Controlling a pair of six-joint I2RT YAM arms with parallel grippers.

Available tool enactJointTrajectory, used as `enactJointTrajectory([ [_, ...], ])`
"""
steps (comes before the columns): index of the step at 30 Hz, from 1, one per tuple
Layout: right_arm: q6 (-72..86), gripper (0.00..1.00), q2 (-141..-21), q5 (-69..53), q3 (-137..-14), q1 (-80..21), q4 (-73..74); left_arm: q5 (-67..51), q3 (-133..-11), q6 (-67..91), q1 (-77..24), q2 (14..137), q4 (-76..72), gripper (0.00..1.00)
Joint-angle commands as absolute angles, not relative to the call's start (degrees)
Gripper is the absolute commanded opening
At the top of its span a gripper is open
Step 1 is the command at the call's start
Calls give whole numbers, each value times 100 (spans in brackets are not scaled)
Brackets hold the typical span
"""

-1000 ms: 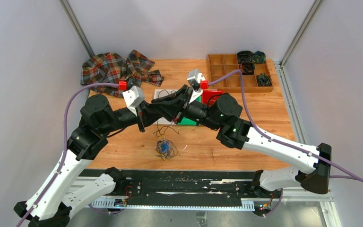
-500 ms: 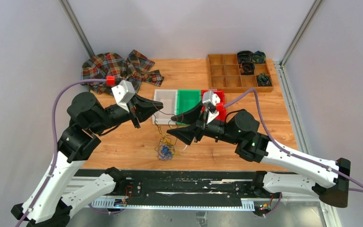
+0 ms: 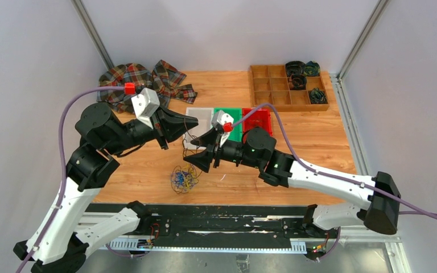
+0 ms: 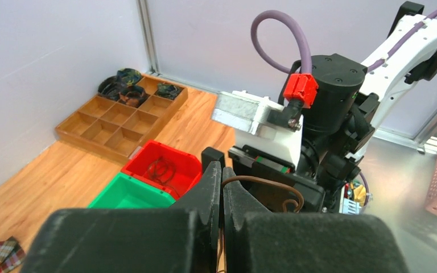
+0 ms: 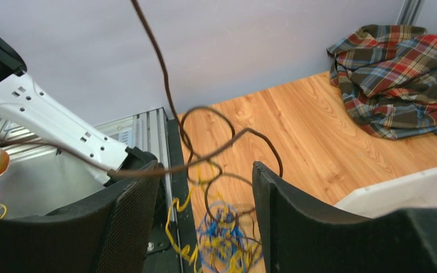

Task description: Untangle the cables

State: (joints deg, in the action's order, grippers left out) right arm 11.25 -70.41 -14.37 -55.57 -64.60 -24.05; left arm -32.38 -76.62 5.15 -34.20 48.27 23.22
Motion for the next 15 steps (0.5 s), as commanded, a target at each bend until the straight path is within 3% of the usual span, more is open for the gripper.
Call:
enactJointTrajectory([
  [1, 1042, 60, -7348, -1305, -5966, -6495, -3162, -3518, -7914, 525, -3384, 4852, 2391, 1],
  [9, 1342, 36, -7901, -1134, -5771, -6495, -3409, -3594, -8036, 501, -3384, 4849, 2459, 0],
  [15, 1743, 29, -8207, -1031, -4808, -6495, -4052, -3470, -8614, 358, -3384, 5024, 2508, 1],
])
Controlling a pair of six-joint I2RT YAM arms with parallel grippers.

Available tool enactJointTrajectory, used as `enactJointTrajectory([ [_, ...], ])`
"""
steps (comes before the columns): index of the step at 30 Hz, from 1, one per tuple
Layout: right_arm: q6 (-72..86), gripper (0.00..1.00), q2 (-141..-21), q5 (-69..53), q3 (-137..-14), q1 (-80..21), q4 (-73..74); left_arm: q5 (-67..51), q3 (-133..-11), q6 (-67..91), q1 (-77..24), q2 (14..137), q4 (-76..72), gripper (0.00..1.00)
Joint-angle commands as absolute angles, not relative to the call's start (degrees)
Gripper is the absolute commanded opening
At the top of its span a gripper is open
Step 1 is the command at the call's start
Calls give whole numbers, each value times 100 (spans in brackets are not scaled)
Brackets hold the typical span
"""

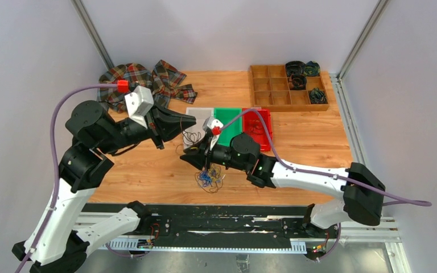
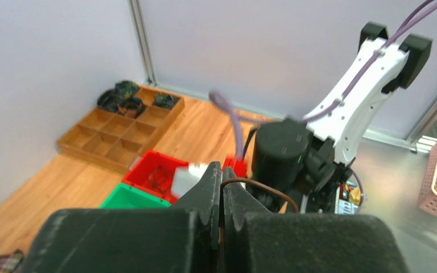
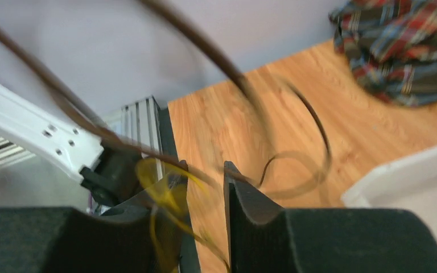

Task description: Untangle the cables

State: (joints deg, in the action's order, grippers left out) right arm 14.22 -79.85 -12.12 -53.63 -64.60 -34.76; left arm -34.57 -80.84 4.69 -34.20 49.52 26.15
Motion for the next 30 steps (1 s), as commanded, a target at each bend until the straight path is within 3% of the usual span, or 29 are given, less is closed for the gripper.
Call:
enactJointTrajectory([
  [1, 1799, 29, -8261, -977, -4634, -6495, -4157, -3452, -8745, 327, -3384, 5072, 2536, 0],
  [13, 2230, 21, -8877, -598, -3320, -6495, -4826, -2793, -9890, -220, -3384, 5488, 2691, 0],
  [19, 2074, 51, -8127, -262, -3205, -6495, -4439, -2640, -9805, -463, -3384, 5555, 2779, 0],
  [30, 885, 63, -6116, 265, -4266, -6423, -2477, -2173, -9498, -720, -3384, 5887, 2452, 0],
])
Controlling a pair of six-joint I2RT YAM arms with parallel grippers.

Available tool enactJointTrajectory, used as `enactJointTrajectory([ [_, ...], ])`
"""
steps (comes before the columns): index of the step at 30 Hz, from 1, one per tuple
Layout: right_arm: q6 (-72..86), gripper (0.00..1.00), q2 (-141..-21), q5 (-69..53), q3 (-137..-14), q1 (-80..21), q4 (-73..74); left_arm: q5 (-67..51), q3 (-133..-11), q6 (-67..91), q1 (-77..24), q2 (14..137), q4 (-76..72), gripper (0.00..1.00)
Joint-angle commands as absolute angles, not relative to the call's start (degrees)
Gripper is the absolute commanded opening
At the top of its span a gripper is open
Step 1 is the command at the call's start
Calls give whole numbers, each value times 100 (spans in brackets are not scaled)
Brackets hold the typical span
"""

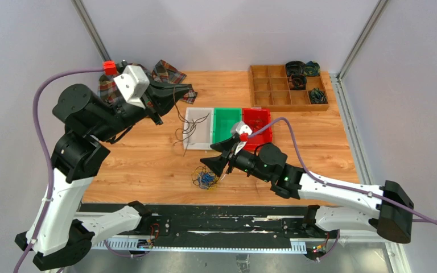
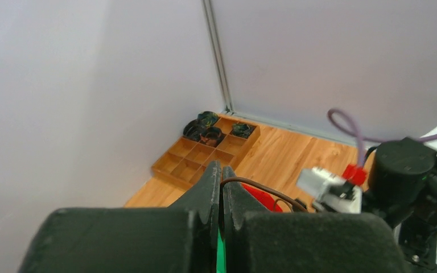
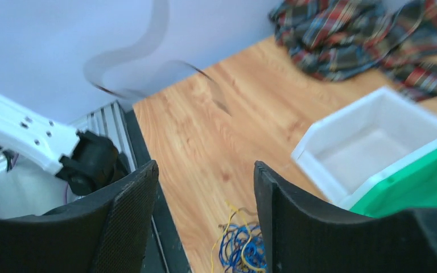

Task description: Untangle the cables

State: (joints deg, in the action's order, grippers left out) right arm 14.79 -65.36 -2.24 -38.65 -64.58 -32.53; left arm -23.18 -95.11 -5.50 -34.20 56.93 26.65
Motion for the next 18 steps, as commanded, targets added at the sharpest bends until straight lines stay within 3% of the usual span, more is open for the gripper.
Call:
enactJointTrajectory([
  [1, 816, 64, -6012, 445, -4320, -6406, -2418, -2190, -9501, -712, -3384, 5968, 2433, 0],
  [4, 681, 65, -5732, 939, -4410, -6279, -2347, -2293, -9505, -563, -3384, 6235, 2308, 0],
  [10, 617, 59, -5267, 3842, -4436, -6035, -1657, -2622, -9474, -98, -3448, 6979, 1671, 0],
  [18, 1266, 54, -4267, 4786, -3725, -5288, -1081, -2580, -10057, -168, -3950, 8367, 1473, 0],
])
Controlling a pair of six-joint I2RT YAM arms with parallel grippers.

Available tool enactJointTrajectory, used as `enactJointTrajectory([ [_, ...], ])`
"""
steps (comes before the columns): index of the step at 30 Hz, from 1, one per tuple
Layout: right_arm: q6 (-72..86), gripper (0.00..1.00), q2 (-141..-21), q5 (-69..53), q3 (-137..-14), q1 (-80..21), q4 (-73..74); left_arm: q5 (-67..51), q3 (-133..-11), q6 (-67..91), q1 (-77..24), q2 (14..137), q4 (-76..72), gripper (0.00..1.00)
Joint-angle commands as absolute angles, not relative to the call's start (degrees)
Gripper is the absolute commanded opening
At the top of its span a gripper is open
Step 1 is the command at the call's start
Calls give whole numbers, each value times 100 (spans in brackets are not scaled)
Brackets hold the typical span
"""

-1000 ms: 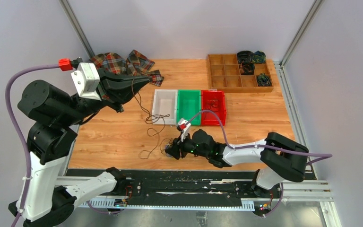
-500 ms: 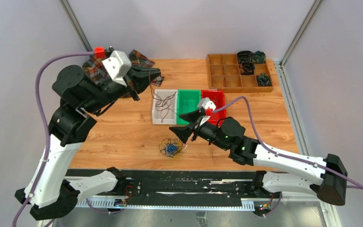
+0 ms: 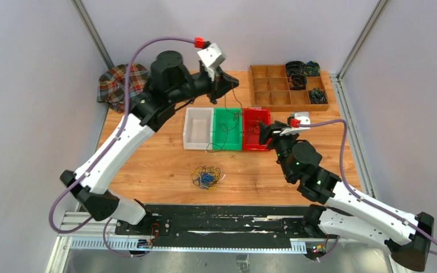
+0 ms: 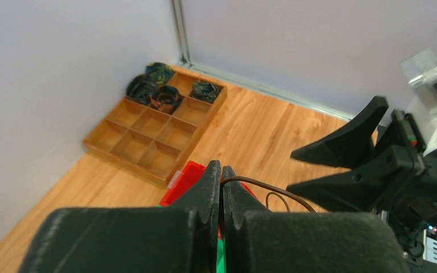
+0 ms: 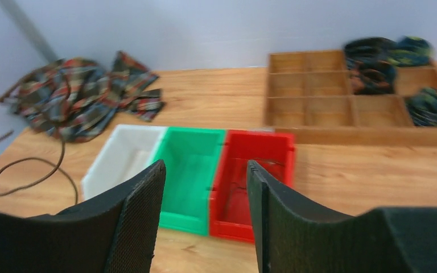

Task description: Untangle the cables

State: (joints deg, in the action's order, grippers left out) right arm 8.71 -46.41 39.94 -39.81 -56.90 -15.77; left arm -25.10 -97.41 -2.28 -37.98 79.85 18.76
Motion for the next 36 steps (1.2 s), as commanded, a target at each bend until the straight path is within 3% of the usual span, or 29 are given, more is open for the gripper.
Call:
enactJointTrajectory([
  [1, 1379, 54, -4174, 4813, -3684, -5152, -933, -2574, -10131, -180, -3976, 8522, 1433, 0],
  [10, 1587, 52, -3767, 4861, -3393, -4437, -360, -2637, -11114, -174, -4008, 9959, 1276, 0],
  [29, 1873, 51, -3369, 4673, -3133, -3757, 196, -2045, -11301, -1069, -4096, 12046, 972, 0],
  [36, 1902, 52, -3433, 4387, -3243, -3536, 322, -746, -10685, -2810, -4298, 12131, 1377, 0],
])
